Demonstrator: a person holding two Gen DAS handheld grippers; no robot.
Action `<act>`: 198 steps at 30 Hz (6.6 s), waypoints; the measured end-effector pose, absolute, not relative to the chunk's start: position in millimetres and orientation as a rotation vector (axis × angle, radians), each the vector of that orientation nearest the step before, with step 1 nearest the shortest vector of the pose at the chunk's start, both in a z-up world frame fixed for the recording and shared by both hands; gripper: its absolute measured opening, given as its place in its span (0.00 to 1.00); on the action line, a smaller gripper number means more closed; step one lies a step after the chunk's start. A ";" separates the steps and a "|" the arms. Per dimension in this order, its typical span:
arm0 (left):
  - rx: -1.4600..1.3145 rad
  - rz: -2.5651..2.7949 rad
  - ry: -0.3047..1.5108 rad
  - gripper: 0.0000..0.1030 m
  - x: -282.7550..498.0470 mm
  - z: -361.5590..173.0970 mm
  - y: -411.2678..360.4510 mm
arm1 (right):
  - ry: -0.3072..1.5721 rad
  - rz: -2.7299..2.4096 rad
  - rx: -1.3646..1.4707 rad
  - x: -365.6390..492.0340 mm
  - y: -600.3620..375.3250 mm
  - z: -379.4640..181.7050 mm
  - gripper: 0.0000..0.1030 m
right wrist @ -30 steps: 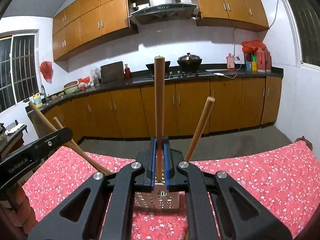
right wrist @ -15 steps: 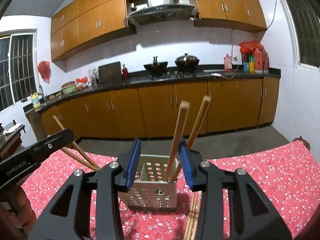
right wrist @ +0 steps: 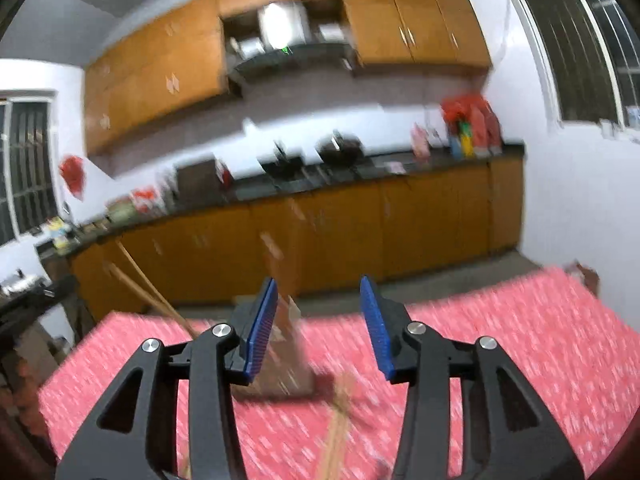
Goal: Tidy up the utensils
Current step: 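Open the right gripper while the left gripper opens, leaving chopsticks in holder, then grasp a chopstick with the right gripper while the left gripper grasps another, then lift the held chopstick with the right gripper while the left gripper lifts its own, then carry both chopsticks upright over the beige holder and lower them in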
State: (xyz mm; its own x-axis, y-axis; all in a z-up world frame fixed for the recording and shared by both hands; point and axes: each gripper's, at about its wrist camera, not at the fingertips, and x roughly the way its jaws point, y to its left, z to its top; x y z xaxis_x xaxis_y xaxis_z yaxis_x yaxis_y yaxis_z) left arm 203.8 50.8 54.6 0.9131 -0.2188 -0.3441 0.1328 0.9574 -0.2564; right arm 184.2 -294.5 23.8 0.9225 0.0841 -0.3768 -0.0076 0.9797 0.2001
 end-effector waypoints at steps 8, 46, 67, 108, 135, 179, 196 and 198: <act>-0.166 -0.101 0.713 0.41 227.7 -46.6 53.2 | 0.807 0.077 0.255 217.9 -289.6 -83.4 0.19; -0.092 -0.225 0.904 0.17 217.4 -115.2 -5.2 | 0.879 -0.029 0.129 217.5 -280.9 -124.8 0.07; -0.060 -0.178 0.914 0.13 216.2 -117.9 -5.6 | 0.880 0.018 0.109 211.2 -267.7 -122.6 0.08; -0.121 -0.086 0.880 0.11 246.1 -114.5 59.0 | 0.852 -0.039 0.126 225.1 -290.6 -125.2 0.08; -0.118 -0.089 0.882 0.14 241.0 -111.8 53.3 | 0.854 -0.037 0.129 219.9 -289.6 -124.4 0.09; -0.152 -0.124 0.519 0.08 199.6 20.4 69.5 | 0.463 -0.048 0.225 177.1 -323.6 -20.5 0.07; -0.186 -0.129 0.485 0.08 203.8 28.7 73.8 | 0.414 -0.034 0.221 181.8 -322.3 -8.3 0.07; -0.205 -0.145 0.474 0.08 201.9 30.7 75.7 | 0.401 -0.004 0.236 179.9 -323.2 -2.3 0.07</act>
State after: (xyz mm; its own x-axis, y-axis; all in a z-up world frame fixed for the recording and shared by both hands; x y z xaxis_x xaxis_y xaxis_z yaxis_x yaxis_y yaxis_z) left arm 201.9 75.7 30.7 0.8799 -0.1855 -0.4375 0.0906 0.9693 -0.2287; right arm 179.9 -323.2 -2.3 0.9211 0.0429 -0.3870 0.0499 0.9727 0.2266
